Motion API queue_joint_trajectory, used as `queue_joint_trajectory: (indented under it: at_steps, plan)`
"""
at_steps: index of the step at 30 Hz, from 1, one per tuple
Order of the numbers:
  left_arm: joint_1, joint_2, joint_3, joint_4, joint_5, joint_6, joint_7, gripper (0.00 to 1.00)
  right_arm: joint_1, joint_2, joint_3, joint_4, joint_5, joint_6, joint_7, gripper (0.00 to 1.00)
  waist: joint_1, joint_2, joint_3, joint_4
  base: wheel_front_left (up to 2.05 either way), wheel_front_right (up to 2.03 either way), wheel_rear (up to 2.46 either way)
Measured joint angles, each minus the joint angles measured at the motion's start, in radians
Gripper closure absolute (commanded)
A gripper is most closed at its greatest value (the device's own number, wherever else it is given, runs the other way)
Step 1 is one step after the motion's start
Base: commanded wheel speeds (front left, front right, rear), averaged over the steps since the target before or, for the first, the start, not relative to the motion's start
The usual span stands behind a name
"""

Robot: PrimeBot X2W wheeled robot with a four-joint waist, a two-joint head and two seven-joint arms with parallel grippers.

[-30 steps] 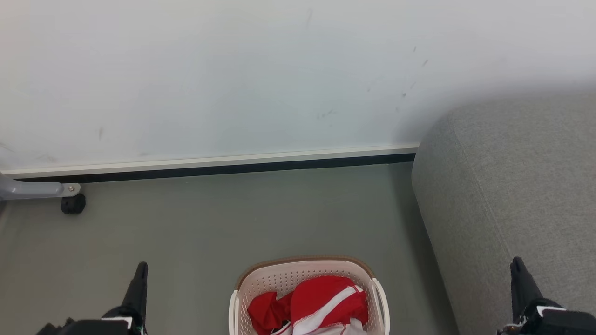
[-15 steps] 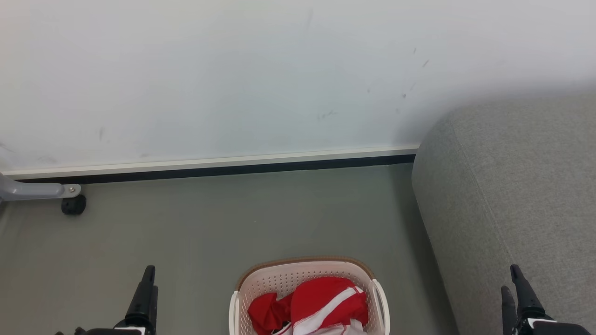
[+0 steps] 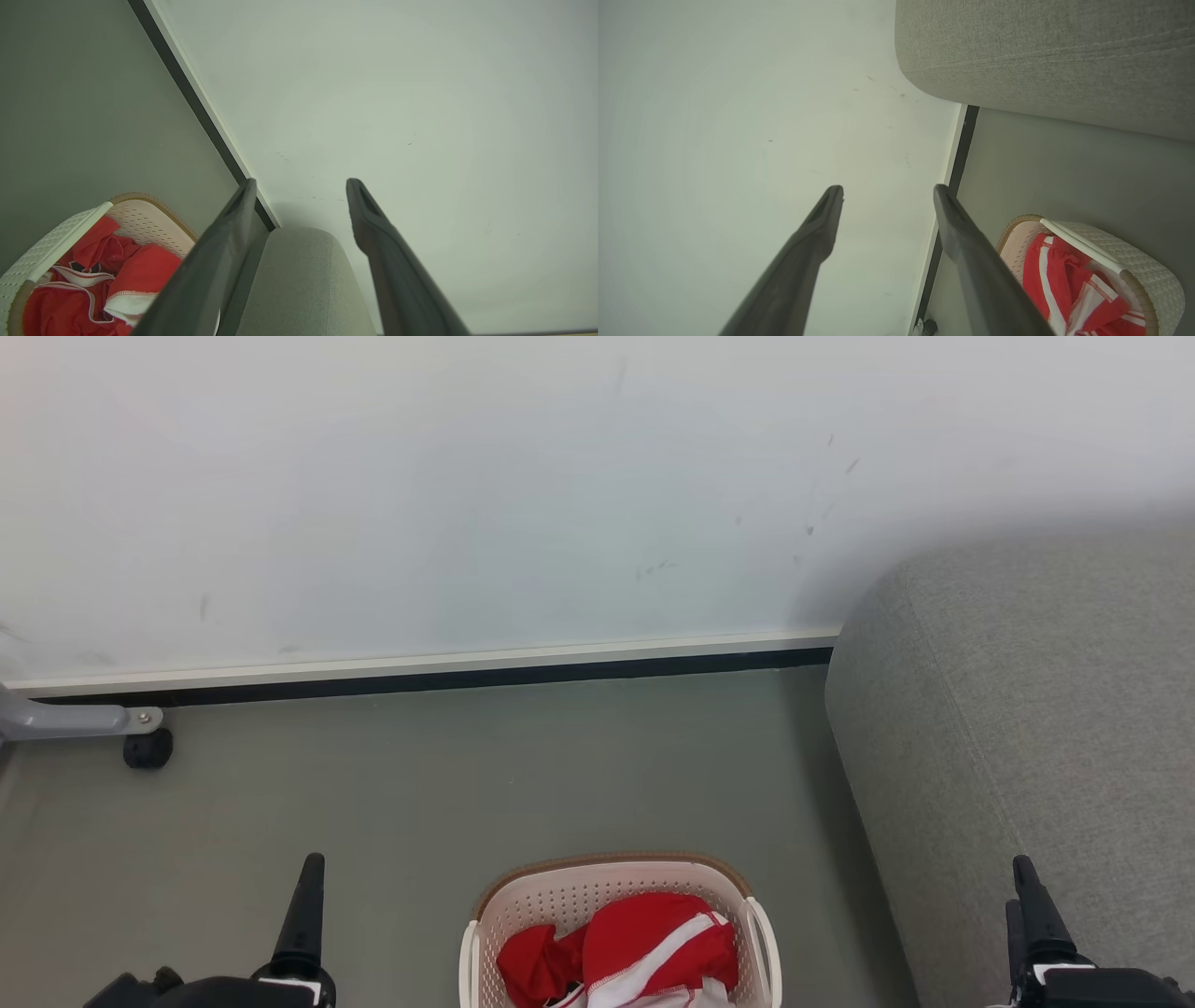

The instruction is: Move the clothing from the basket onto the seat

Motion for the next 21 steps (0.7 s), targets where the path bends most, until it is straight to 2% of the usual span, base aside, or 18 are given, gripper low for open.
queue_joint_trajectory:
  at_steps: [8,21]
  plan:
    - [-0.001,0.009,-0.034,-0.026,0.149,0.024,-0.030,0.00,0.007,-0.001,0.035,-0.037,-0.136,-0.029,-0.032,0.00,0.0000,0.0000,-0.001,-0.001,0.00,0.00,0.00]
    - [-0.001,0.031,-0.088,-0.056,0.362,0.052,-0.074,0.00,0.017,-0.021,0.094,-0.070,-0.388,-0.058,-0.076,0.00,0.0000,0.0000,-0.001,-0.001,0.00,0.00,0.00]
